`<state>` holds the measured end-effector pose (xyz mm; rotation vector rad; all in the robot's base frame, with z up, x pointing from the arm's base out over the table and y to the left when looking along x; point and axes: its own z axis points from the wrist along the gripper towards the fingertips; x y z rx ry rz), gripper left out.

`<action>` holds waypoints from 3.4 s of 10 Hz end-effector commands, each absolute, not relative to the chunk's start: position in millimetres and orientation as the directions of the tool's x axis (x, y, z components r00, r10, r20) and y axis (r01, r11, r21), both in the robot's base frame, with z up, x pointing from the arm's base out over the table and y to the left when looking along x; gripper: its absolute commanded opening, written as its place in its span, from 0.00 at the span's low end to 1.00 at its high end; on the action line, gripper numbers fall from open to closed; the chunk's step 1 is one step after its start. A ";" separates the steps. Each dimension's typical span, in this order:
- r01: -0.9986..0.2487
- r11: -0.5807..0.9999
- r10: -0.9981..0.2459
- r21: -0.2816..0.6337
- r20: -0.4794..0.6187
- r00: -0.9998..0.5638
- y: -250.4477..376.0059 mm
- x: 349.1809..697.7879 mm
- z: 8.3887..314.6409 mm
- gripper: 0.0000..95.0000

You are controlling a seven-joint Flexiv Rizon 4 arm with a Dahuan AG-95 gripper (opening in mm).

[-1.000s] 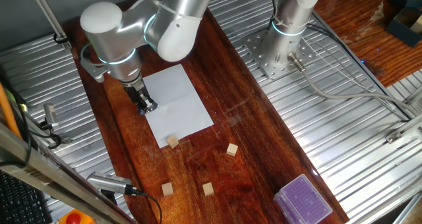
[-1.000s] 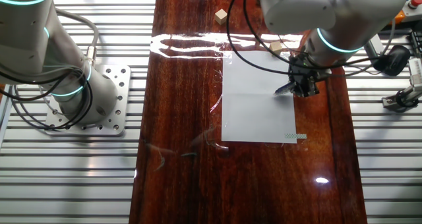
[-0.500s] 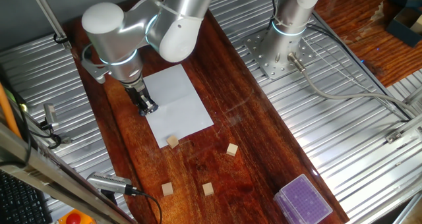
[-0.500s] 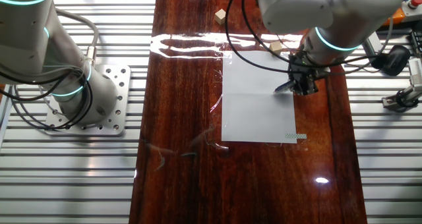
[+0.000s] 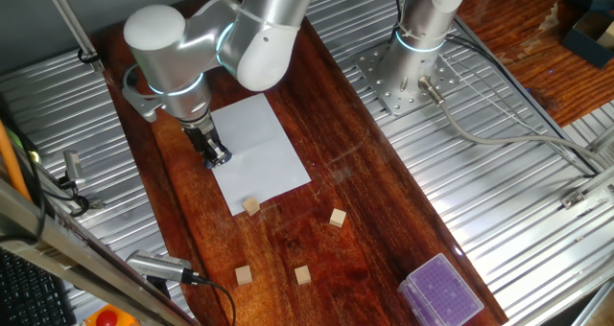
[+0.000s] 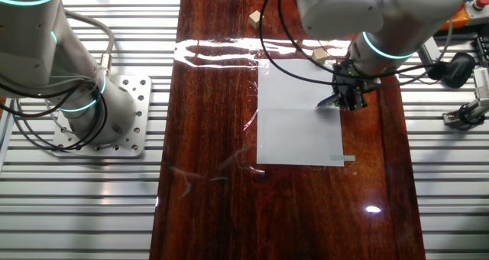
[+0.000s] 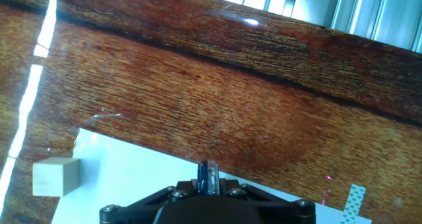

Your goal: Use the correction tape on paper

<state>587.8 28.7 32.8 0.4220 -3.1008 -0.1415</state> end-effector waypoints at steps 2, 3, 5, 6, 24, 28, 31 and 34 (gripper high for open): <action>-0.273 0.959 -0.273 0.080 -0.018 -0.962 28.4 589.3 31.3 0.00; -0.277 0.958 -0.275 0.077 -0.027 -0.961 28.4 589.5 30.5 0.00; -0.278 0.958 -0.276 0.073 -0.033 -0.961 28.1 589.3 30.5 0.00; -0.278 0.958 -0.276 0.072 -0.036 -0.961 27.9 589.2 30.7 0.00; -0.278 0.958 -0.273 0.073 -0.075 -0.959 25.4 585.1 33.9 0.00; -0.269 0.961 -0.262 0.071 -0.090 -0.961 25.4 584.8 31.1 0.00; -0.270 0.961 -0.261 0.064 -0.116 -0.958 25.4 584.8 30.8 0.00; -0.276 0.959 -0.266 0.060 -0.133 -0.955 25.3 584.8 30.9 0.00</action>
